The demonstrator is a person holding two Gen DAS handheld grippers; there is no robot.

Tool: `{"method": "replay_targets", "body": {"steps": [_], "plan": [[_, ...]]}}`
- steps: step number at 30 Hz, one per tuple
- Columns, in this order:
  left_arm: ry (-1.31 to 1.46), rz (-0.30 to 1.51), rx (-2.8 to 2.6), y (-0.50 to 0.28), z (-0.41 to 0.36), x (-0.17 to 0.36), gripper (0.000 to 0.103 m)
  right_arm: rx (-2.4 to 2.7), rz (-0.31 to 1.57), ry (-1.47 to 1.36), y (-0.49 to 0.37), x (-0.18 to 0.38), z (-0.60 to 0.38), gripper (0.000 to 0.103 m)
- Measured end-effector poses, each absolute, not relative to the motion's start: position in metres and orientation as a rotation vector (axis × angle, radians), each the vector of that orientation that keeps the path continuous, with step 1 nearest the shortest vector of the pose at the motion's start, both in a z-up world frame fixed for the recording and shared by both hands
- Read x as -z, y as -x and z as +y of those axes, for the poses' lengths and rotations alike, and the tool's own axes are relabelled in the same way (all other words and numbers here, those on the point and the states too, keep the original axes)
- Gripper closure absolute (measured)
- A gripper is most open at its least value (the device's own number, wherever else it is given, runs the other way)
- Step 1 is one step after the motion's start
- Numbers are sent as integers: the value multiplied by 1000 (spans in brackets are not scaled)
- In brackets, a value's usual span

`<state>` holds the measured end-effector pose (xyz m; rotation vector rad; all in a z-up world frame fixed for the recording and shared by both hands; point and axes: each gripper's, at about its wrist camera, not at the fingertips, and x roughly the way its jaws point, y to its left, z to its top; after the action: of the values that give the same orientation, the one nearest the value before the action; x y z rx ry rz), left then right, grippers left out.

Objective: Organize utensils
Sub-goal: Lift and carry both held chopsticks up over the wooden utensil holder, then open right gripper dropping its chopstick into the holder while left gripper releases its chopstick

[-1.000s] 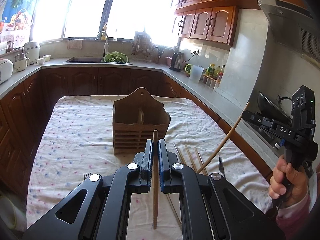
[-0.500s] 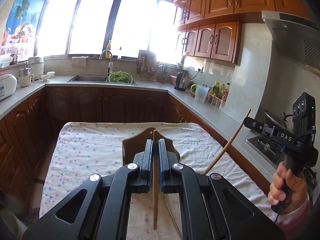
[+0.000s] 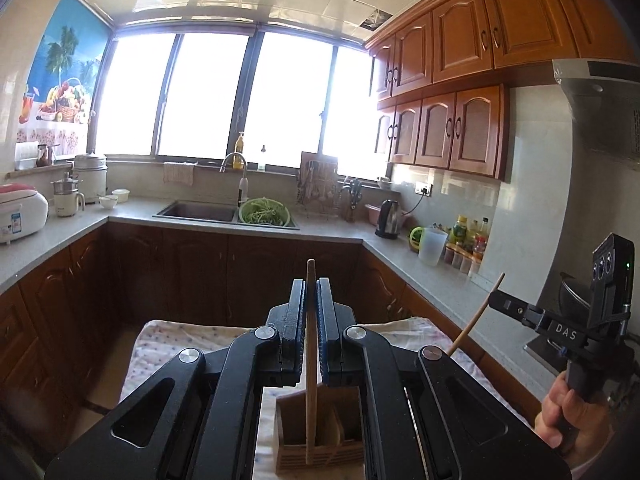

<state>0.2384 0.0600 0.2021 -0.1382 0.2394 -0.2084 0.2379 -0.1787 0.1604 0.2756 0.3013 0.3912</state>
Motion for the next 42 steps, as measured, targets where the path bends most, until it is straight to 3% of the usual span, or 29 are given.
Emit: {"method": "replay_targets", "body": {"steps": [23,42], "plan": [[263,328,73,-296,67,-96,99,-368,437,-341,-295,-71,-161,99],[242,390,67,-306,63,-88,97,-332,463,-351,-302,-67,-167,99]]}}
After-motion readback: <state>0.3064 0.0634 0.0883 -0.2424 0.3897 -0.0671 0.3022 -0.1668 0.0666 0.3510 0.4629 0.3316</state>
